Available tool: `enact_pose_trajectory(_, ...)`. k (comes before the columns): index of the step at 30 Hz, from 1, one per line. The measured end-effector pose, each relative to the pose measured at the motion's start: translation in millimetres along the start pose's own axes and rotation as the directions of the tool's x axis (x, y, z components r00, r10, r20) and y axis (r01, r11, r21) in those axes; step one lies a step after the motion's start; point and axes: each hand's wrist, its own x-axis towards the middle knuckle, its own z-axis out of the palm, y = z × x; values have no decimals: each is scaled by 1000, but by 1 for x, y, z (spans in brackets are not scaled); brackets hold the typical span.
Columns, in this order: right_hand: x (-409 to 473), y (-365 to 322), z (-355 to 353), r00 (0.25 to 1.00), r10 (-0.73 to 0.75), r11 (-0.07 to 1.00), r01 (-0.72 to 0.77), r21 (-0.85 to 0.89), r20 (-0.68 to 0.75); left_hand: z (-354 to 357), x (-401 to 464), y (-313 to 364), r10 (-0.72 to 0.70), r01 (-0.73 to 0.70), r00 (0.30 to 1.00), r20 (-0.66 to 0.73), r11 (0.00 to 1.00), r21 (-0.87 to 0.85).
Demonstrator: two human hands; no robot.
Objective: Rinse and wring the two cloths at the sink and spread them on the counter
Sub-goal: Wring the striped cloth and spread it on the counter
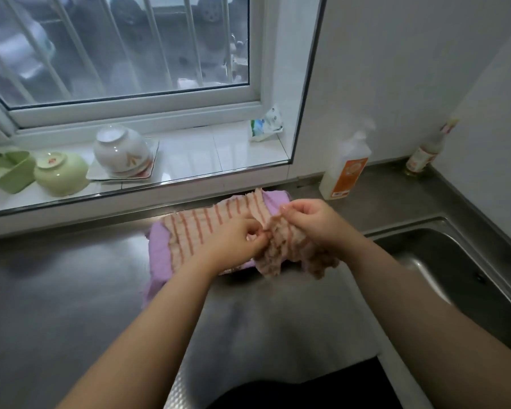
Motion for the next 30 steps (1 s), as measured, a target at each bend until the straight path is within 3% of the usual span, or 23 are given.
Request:
enact_pose_trajectory(2,3,-5,11,987,123,987,-132,89,103,0,3,-8,39,-26,997,-70,983,184)
enact_pose_trajectory(4,9,-8,15,970,173,961,-204,189,168,0,6,-17,5,22,991,-132,980,198)
enact_pose_trajectory(6,14,-11,13,940,209,927,-278,252,270,2,8,-23,-86,89,959,-271,996,0)
enact_pose_trajectory(8,16,-13,8,915,263,924,-330,191,307,2,8,-23,-258,95,888,-381,913,-397)
enact_pose_trajectory(10,18,-15,6,934,285,954,-298,28,215,0,7,-25,-320,38,886,-336,772,-635)
enact_pose_trajectory(12,19,-18,7,952,271,962,-270,-29,144,0,3,-27,-188,24,962,-197,777,-628)
enact_pose_trajectory(14,22,-20,9,954,266,956,-280,92,137,3,-1,-25,-56,12,997,-50,780,-626)
enact_pose_trajectory(16,24,-24,12,956,249,929,-282,240,158,7,-1,-26,-3,-7,1000,-15,764,-645)
enact_pose_trajectory(21,28,-37,23,958,194,850,-272,451,211,11,0,-41,-51,39,999,-17,897,-441)
enact_pose_trajectory(23,33,-41,24,954,197,824,-286,489,227,11,-1,-50,-99,76,995,-28,892,-446)
enact_pose_trajectory(25,37,-42,18,957,204,850,-278,448,205,8,-2,-59,-170,113,985,-43,805,-583)
enact_pose_trajectory(27,39,-42,10,972,194,935,-225,275,135,-1,-3,-66,-265,112,957,-115,706,-699)
enact_pose_trajectory(28,40,-39,6,979,179,972,-191,138,96,-6,-3,-68,-310,99,932,-189,717,-690)
enact_pose_trajectory(30,41,-29,4,985,151,973,-133,-187,85,-15,-3,-75,-330,100,863,-383,854,-510)
